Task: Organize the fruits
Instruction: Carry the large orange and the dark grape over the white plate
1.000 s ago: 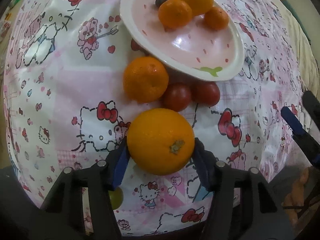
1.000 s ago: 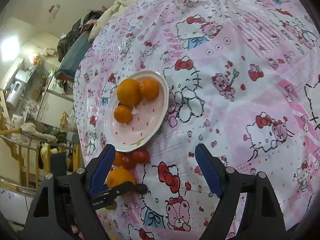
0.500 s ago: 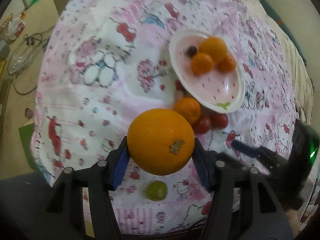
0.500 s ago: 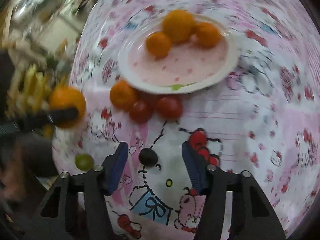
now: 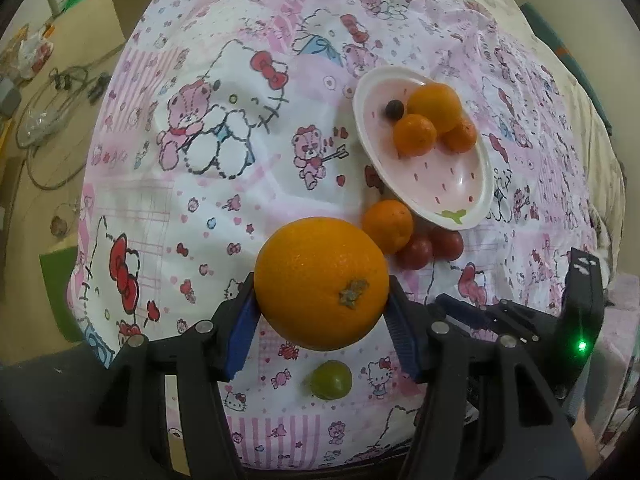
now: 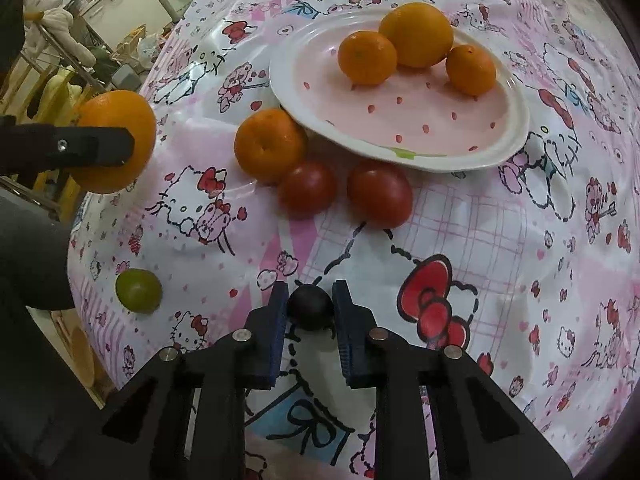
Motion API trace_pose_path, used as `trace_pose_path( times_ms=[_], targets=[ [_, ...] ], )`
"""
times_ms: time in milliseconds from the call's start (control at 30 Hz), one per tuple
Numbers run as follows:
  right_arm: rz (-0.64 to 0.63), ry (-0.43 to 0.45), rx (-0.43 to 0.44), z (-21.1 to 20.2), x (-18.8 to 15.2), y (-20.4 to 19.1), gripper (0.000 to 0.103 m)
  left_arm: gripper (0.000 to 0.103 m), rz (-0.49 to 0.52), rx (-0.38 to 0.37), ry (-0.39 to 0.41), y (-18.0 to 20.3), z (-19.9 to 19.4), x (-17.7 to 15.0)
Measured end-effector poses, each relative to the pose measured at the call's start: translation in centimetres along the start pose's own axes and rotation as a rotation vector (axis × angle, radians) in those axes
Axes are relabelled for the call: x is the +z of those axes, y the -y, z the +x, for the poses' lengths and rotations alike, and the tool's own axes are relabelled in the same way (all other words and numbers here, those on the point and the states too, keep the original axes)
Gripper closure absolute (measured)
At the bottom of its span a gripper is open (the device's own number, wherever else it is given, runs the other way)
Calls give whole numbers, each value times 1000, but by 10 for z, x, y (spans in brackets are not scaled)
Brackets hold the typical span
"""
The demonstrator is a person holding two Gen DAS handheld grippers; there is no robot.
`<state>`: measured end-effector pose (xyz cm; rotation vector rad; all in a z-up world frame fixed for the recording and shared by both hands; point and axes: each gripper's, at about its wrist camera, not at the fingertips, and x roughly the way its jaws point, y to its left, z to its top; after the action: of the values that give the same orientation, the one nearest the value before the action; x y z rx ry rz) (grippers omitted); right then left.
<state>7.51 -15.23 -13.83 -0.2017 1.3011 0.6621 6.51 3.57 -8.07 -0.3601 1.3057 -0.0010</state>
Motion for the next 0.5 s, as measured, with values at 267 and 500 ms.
trace_pose_path(
  times_ms=[267,500],
  targets=[
    [77,70,33,-28,-1,26,79,48,32,32,11,8,6,-2],
    [165,141,57,-53,-1,46,79,48,52,37,6,23,11,-3]
  ],
)
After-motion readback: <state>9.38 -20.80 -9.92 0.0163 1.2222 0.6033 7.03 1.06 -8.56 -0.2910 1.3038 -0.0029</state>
